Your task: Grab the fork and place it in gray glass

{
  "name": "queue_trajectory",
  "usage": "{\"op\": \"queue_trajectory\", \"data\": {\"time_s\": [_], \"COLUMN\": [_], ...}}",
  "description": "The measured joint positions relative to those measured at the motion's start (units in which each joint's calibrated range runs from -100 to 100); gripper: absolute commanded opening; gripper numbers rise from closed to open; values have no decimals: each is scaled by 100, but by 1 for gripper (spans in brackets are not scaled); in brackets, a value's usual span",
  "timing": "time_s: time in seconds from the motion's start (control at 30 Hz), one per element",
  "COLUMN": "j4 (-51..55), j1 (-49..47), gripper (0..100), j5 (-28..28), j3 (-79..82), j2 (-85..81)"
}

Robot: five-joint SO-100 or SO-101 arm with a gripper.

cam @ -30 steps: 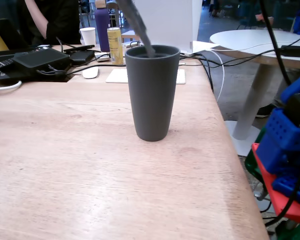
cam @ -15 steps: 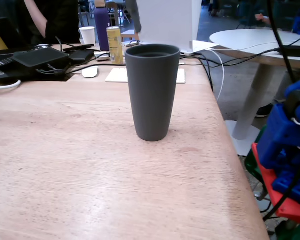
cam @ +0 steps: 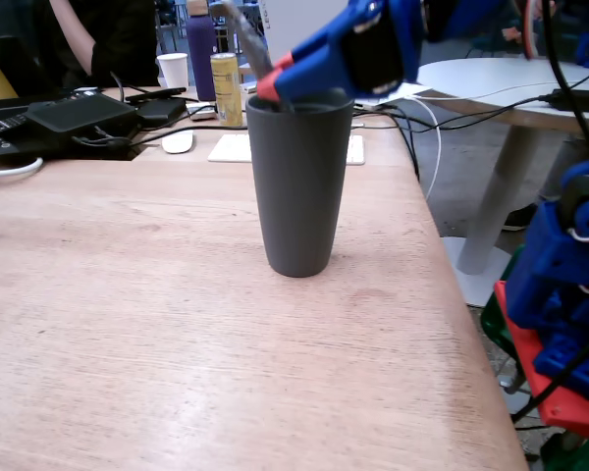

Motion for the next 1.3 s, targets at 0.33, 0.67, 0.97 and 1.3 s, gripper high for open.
{"op": "queue_trajectory", "data": {"time_s": [0.33, 0.67, 0.97, 1.3], "j4": [-480, -489, -538, -538], "j1": [488, 582, 207, -1719], "gripper": [25, 25, 25, 25], "j5": [20, 24, -29, -767], "j3": [135, 361, -280, -1371], "j2": [-259, -709, -277, 787]}}
